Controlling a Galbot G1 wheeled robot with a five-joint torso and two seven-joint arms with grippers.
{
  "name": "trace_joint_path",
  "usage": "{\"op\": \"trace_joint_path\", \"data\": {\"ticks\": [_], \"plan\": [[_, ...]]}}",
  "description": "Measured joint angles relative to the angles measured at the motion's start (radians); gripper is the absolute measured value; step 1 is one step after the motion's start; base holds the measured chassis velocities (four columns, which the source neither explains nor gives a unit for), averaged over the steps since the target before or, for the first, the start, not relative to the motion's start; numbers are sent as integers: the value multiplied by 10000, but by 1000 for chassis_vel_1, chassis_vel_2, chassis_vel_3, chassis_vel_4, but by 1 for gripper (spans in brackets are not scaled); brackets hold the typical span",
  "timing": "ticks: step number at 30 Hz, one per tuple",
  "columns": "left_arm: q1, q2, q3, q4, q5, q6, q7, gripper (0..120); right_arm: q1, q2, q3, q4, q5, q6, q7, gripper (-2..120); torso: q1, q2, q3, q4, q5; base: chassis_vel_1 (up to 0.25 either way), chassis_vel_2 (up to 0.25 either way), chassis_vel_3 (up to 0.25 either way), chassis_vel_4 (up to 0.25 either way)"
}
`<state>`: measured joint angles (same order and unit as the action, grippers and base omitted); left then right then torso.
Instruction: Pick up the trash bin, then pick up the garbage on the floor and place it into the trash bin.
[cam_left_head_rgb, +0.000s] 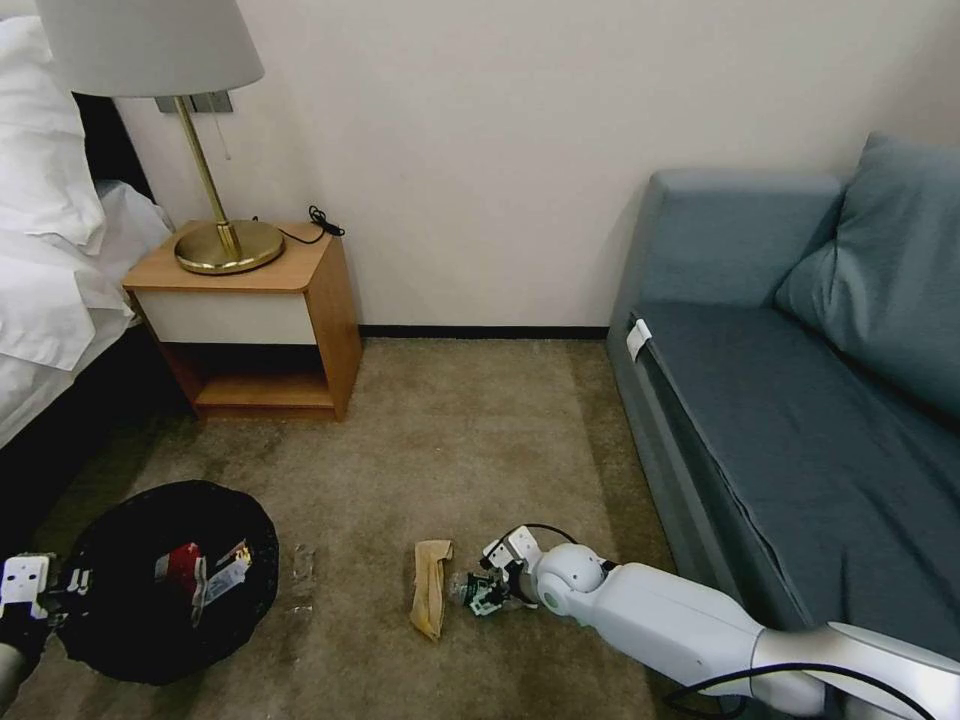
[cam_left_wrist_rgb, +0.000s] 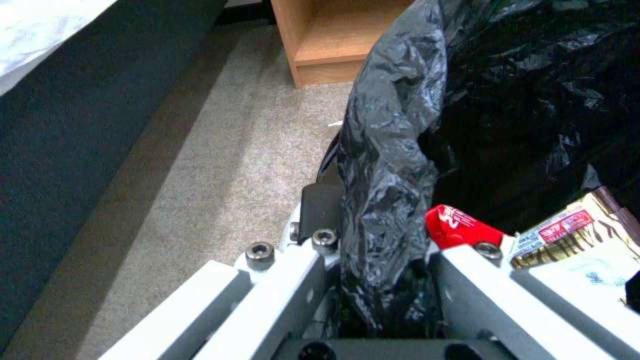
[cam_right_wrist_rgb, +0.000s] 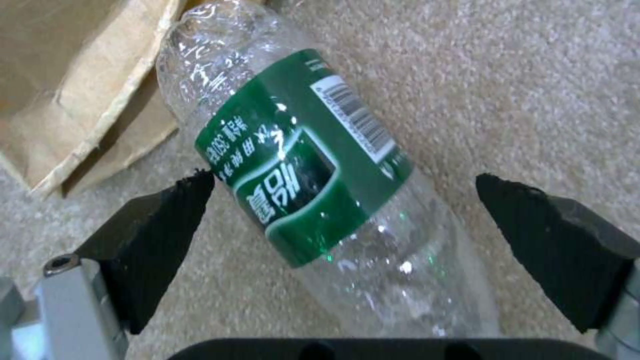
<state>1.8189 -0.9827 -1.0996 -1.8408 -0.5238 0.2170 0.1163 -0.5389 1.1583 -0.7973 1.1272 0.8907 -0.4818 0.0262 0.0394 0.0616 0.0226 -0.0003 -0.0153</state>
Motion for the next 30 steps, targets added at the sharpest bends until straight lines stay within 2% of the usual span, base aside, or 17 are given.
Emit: {"op": "trace_joint_path", "data": {"ticks": [15, 17, 18, 20, 21, 24, 25, 27, 28, 30], "plan": [[-95, 118, -137, 88, -46, 16, -7, 1, -310, 523, 454, -1495, -1136, 1004, -1615, 99, 0, 0, 0, 0, 0, 0, 0, 0, 0], [-101, 129, -152, 99, -49, 19, -9, 1, -315, 628, 526, -1643, -1193, 1147, -1949, 92, 0, 0, 0, 1, 1, 0, 0, 0, 0], [-101, 129, -152, 99, -49, 19, -9, 1, -315, 628, 526, -1643, -1193, 1147, -1949, 92, 0, 0, 0, 1, 1, 0, 0, 0, 0], [-102, 130, -164, 106, -52, 22, -15, 1, -316, 636, 560, -1721, -1215, 1249, -2140, 82, 0, 0, 0, 0, 0, 0, 0, 0, 0], [-102, 130, -164, 106, -52, 22, -15, 1, -316, 636, 560, -1721, -1215, 1249, -2140, 82, 0, 0, 0, 0, 0, 0, 0, 0, 0], [-143, 130, -166, 124, -59, 25, -18, 1, -342, 623, 596, -1834, -1278, 1438, -2282, 67, 0, -1, 0, 0, 0, 0, 0, 0, 0], [-143, 130, -166, 124, -59, 25, -18, 1, -342, 623, 596, -1834, -1278, 1438, -2282, 67, 0, -1, 0, 0, 0, 0, 0, 0, 0], [-192, 127, -135, 163, -58, 28, -21, 1, -379, 594, 647, -1862, -1315, 1510, -2372, 56, 0, 0, -1, -2, 0, 0, 0, 0, 0], [-192, 127, -135, 163, -58, 28, -21, 1, -379, 594, 647, -1862, -1315, 1510, -2372, 56, 0, 0, -1, -2, 0, 0, 0, 0, 0], [-221, 122, -92, 182, -54, 31, -22, 1, -408, 579, 689, -1862, -1333, 1528, -2439, 46, 0, 0, -1, 1, -1, 0, 0, 0, 0]]}}
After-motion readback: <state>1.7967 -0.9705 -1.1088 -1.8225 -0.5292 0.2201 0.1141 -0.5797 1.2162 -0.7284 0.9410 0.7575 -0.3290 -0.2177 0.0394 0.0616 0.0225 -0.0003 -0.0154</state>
